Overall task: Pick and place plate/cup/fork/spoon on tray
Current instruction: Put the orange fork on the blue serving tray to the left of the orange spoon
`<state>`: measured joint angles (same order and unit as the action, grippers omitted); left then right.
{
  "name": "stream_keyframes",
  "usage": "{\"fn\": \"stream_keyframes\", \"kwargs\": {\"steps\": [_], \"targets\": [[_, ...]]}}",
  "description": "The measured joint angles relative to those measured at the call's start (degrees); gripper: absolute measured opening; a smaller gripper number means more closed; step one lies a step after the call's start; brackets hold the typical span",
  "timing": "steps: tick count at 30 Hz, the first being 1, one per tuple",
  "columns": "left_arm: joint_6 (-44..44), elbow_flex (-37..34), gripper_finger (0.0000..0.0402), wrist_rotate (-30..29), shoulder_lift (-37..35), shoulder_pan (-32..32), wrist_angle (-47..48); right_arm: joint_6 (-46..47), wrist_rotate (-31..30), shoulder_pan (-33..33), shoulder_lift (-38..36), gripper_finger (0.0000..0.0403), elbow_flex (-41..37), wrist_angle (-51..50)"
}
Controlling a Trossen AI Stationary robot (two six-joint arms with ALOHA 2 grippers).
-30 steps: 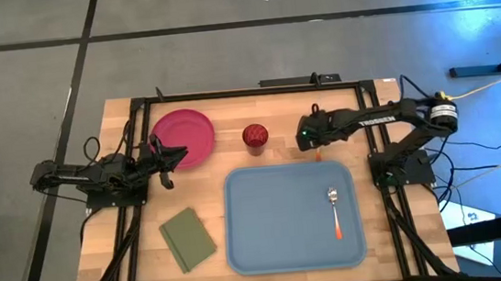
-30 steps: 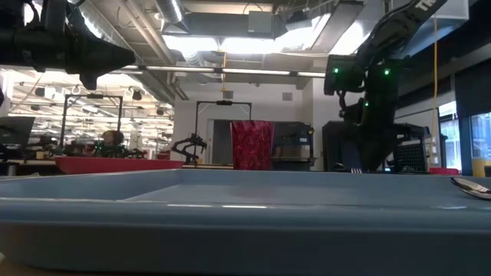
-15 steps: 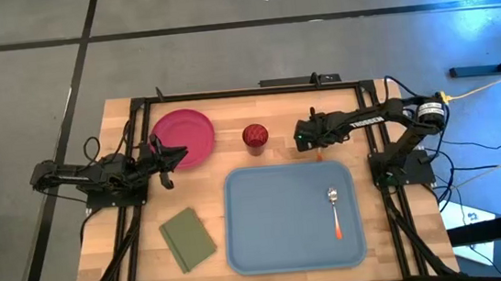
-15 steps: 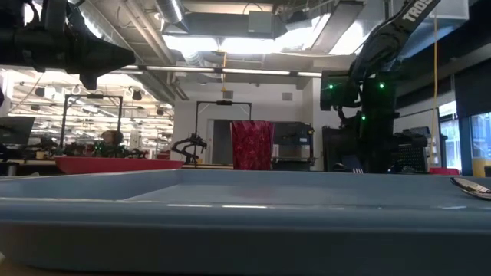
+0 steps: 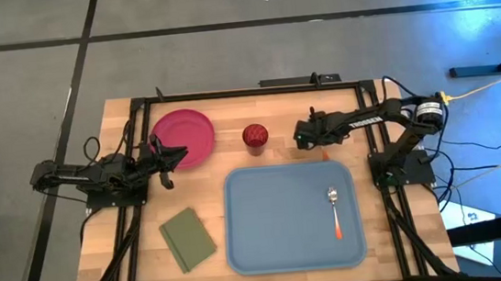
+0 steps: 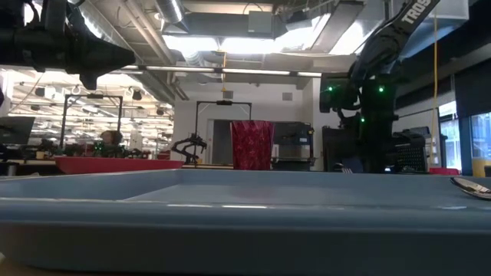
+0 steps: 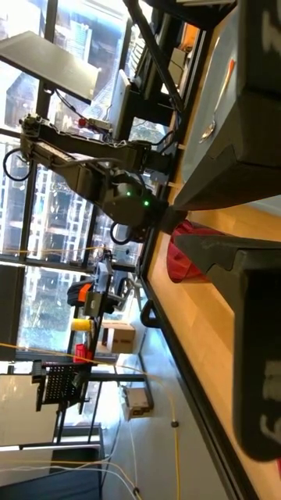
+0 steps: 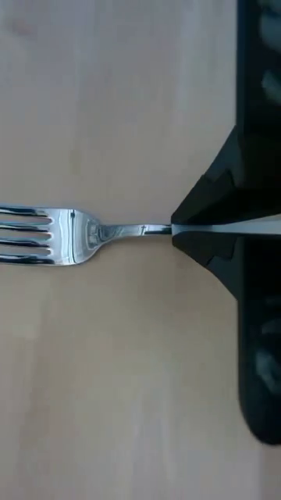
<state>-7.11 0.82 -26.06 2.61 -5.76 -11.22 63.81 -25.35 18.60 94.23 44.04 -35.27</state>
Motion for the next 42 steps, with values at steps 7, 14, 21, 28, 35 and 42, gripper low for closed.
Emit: {"fn": "stream_keyframes", "kwargs": {"steps": [7, 14, 21, 28, 35, 42], "targets": [[0.0, 0.0, 0.0055, 0.0, 0.0, 0.0, 0.0, -1.4, -1.8, 0.1, -3.4, 0.0006, -0.1, -0.1], [0.0, 0.0, 0.0055, 0.0, 0.0, 0.0, 0.0, -2.6, -1.6, -0.8, -11.8, 0.0006, -0.1, 0.1], [0.0, 0.0, 0.0055, 0.0, 0.0, 0.0, 0.0, -4.8, 4.9, -4.8, -19.0, 0.0009, 0.0, 3.5], [0.0, 0.0, 0.0055, 0.0, 0.0, 0.0, 0.0, 7.6, 4.8, -17.8, -18.9, 0.0008, 0.1, 4.4], [0.0, 0.0, 0.0055, 0.0, 0.0, 0.0, 0.0, 25.1, 2.8, -33.6, -14.6, 0.001, 0.1, 6.3], [0.2, 0.0, 0.0055, 0.0, 0.0, 0.0, 0.0, 41.3, 2.7, -46.3, -8.0, 0.001, 0.1, 15.2]]}}
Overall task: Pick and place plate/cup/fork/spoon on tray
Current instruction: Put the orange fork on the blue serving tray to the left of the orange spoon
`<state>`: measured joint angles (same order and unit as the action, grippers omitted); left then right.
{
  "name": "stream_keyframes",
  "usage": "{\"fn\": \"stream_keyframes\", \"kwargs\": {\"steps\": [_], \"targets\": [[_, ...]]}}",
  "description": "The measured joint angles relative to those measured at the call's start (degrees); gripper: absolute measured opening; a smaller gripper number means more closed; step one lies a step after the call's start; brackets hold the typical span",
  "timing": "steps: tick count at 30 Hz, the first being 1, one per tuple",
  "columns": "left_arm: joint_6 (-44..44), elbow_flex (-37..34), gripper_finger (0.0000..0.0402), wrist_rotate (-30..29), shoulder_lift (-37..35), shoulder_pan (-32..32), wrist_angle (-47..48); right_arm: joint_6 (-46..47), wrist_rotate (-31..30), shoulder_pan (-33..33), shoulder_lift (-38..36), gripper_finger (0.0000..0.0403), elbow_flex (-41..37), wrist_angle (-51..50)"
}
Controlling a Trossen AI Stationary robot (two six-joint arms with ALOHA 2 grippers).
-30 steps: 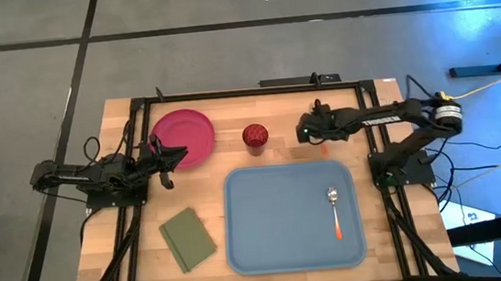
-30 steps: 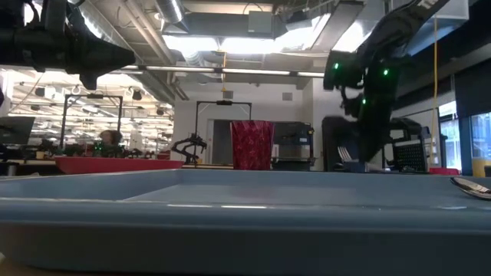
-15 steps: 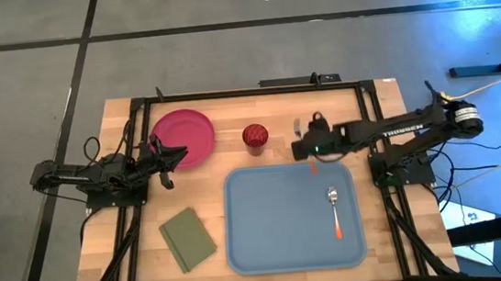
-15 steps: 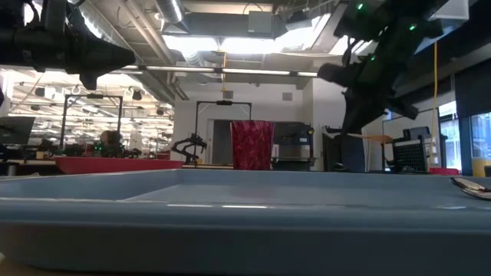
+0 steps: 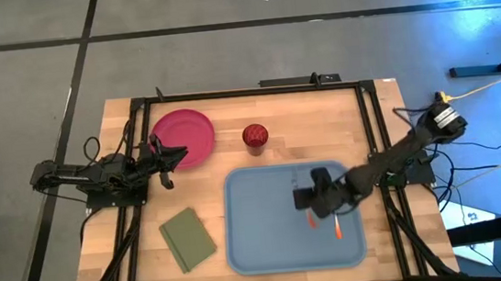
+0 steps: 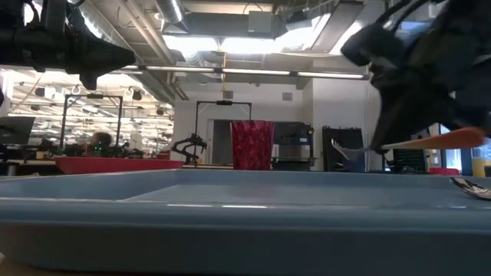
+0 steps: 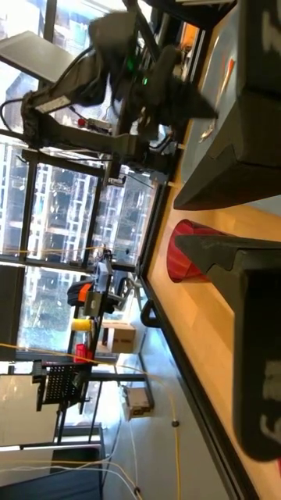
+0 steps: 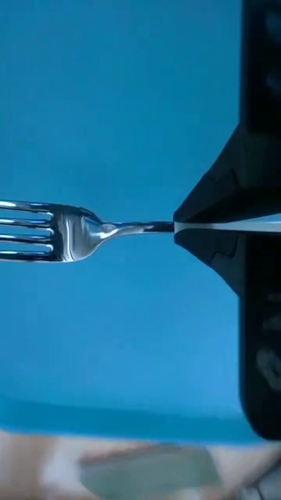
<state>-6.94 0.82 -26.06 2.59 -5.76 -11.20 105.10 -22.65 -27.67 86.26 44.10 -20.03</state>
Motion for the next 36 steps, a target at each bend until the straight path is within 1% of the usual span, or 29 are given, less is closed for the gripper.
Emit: {"fn": "stream_keyframes", "kwargs": {"steps": [2, 4, 6, 8, 11, 14, 17, 23, 27, 31, 36], "targets": [[0.0, 0.0, 0.0055, 0.0, 0.0, 0.0, 0.0, 3.4, 0.0, -2.5, 1.4, 0.001, 0.8, 1.0], [0.0, 0.0, 0.0055, 0.0, 0.0, 0.0, 0.0, 6.1, 0.1, -4.3, 2.9, 0.0009, 3.0, -1.8], [0.0, 0.0, 0.0055, 0.0, 0.0, 0.0, 0.0, 8.5, 0.2, -5.6, 3.9, 0.0006, 6.6, -8.3], [0.0, 0.0, 0.0055, 0.0, 0.0, 0.0, 0.0, 11.5, 0.8, -6.4, 4.9, 0.0006, 11.0, -16.9], [0.0, 0.0, 0.0055, 0.0, 0.0, 0.0, 0.0, 16.0, 3.6, -7.1, 7.2, 0.0006, 17.4, -28.7], [-0.1, 0.0, 0.0055, 0.0, 0.0, 0.0, 0.0, 18.6, 7.5, -7.5, 10.4, 0.0006, 22.2, -34.8], [-0.1, 0.0, 0.0055, 0.0, 0.0, 0.0, 0.0, 19.8, 9.0, -8.1, 14.1, 0.0006, 24.2, -36.6], [0.0, 0.0, 0.0055, 0.0, 0.0, 0.0, 0.0, 25.7, 11.2, -9.4, 18.5, 0.0007, 24.4, -37.4], [0.0, 0.0, 0.0055, 0.0, 0.0, 0.0, 0.0, 28.1, 12.0, -10.4, 19.6, 0.001, 24.4, -38.8], [-0.1, 0.0, 0.0055, 0.0, 0.0, 0.0, 0.0, 28.2, 12.9, -10.4, 20.4, 0.001, 24.4, -40.8], [-0.1, 0.0, 0.0055, 0.0, 0.0, 0.0, 0.0, 28.2, 13.2, -10.4, 20.6, 0.0011, 22.6, -39.6]]}}
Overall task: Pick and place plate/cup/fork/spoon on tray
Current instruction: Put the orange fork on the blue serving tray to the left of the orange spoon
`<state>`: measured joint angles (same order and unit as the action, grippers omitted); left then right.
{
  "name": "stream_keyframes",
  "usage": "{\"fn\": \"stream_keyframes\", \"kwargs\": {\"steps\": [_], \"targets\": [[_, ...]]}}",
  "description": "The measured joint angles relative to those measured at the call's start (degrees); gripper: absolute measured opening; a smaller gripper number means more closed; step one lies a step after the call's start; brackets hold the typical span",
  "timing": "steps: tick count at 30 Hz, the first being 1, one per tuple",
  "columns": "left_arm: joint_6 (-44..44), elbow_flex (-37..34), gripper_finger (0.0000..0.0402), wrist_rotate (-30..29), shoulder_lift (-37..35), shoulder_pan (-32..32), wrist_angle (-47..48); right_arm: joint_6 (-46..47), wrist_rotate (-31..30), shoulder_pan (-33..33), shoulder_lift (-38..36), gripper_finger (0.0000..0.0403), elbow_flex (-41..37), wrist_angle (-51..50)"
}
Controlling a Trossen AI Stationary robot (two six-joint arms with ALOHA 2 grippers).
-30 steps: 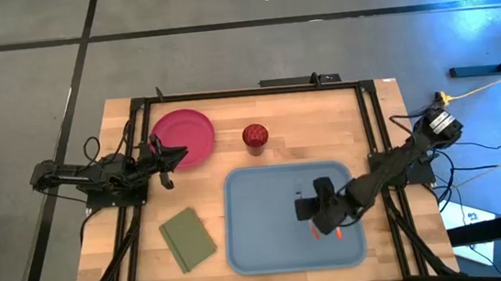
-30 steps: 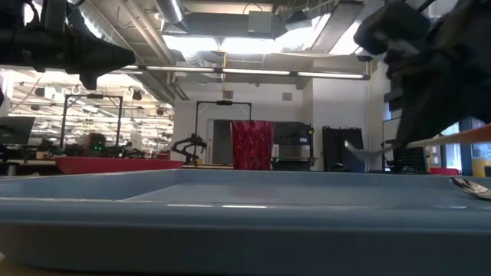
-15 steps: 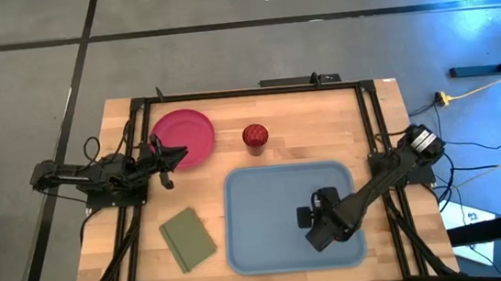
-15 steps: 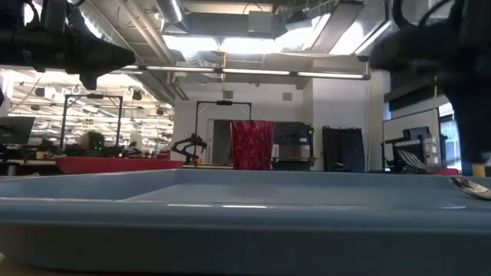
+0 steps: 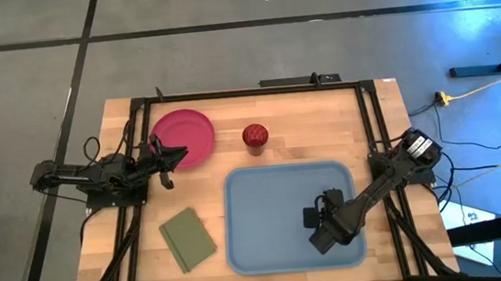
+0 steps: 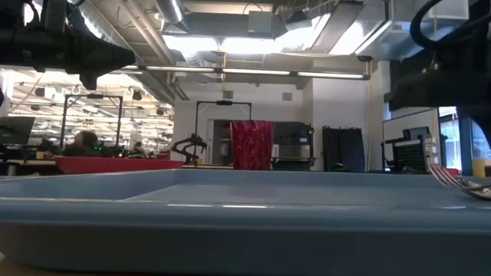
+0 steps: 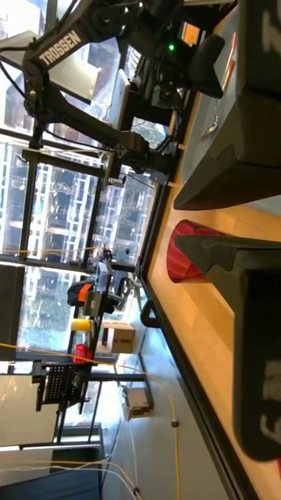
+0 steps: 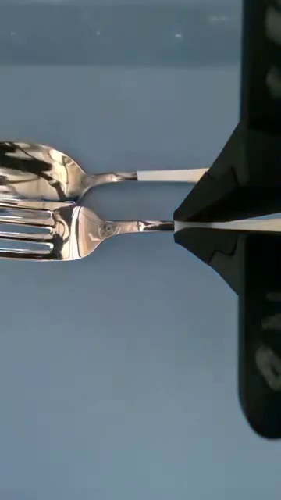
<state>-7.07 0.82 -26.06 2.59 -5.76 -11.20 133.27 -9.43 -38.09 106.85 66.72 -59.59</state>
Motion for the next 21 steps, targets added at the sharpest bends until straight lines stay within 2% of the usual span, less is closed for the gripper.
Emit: {"fn": "stream_keyframes", "kwargs": {"steps": [5, 21], "targets": [[0.0, 0.0, 0.0055, 0.0, 0.0, 0.0, 0.0, -0.4, -0.3, 0.0, 0.0, 0.0011, -1.3, 3.5], [0.0, 0.0, 0.0055, 0.0, 0.0, 0.0, 0.0, -1.4, -0.1, 0.0, 0.0, 0.0013, -1.3, 3.3]]}}
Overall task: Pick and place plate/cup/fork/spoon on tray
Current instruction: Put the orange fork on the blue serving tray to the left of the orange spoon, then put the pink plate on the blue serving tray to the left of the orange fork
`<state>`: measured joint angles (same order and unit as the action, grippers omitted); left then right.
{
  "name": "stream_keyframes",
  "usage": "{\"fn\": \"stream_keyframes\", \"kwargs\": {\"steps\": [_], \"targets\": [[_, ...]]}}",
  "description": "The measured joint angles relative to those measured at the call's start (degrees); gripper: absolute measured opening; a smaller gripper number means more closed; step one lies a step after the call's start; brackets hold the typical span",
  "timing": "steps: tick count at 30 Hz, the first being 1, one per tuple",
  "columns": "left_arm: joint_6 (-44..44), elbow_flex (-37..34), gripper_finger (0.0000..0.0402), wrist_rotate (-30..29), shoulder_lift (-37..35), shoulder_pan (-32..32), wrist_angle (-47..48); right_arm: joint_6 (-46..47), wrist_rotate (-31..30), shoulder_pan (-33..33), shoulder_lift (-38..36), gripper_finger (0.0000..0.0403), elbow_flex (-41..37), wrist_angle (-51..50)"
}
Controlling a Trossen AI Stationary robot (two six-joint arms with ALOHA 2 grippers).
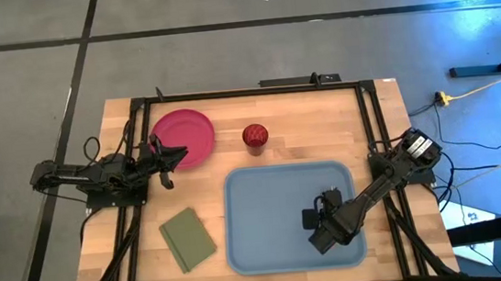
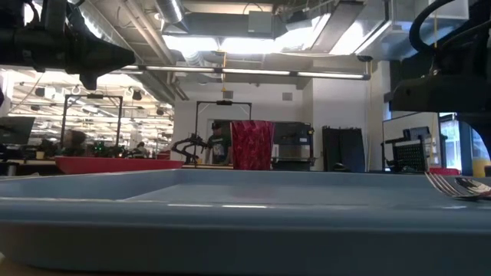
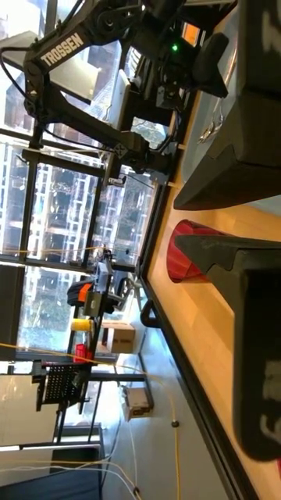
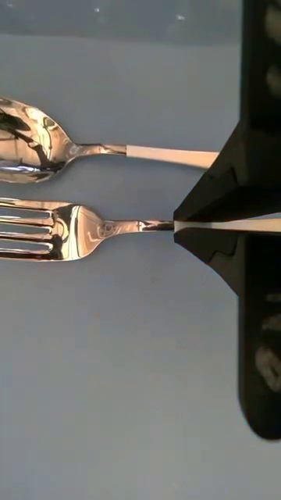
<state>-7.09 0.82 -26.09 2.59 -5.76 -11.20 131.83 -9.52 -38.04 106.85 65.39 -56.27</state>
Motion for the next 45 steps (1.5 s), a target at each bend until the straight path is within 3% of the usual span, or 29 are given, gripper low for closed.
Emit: {"fn": "stream_keyframes", "kwargs": {"steps": [14, 23, 30, 35, 39, 42, 45], "targets": [[0.0, 0.0, 0.0055, 0.0, 0.0, 0.0, 0.0, -0.3, 0.1, 0.3, 0.0, 0.0092, 0.0, 0.7], [0.0, 0.0, 0.0055, 0.0, 0.0, 0.0, 0.0, -4.6, -1.3, 1.4, -1.2, 0.0101, 3.7, -2.6], [0.1, 0.0, 0.0055, 0.0, 0.0, 0.0, 0.0, -22.9, -19.1, 3.8, -2.9, 0.0101, 13.6, -13.0], [0.1, 0.0, 0.0055, 0.0, 0.0, 0.0, 0.0, -38.1, -40.4, 5.9, -3.0, 0.0101, 18.4, -20.0], [0.1, 0.0, 0.0055, 0.0, 0.0, 0.0, 0.0, -42.0, -56.5, 10.2, -2.9, 0.0101, 18.6, -28.0], [0.1, 0.0, 0.0055, 0.0, 0.0, 0.0, 0.0, -40.5, -58.0, 16.0, -3.0, 0.0101, 18.6, -34.4], [0.1, 0.0, 0.0055, 0.0, 0.0, 0.0, 0.0, -42.3, -55.9, 23.4, -3.7, 0.0101, 16.8, -34.1]]}}
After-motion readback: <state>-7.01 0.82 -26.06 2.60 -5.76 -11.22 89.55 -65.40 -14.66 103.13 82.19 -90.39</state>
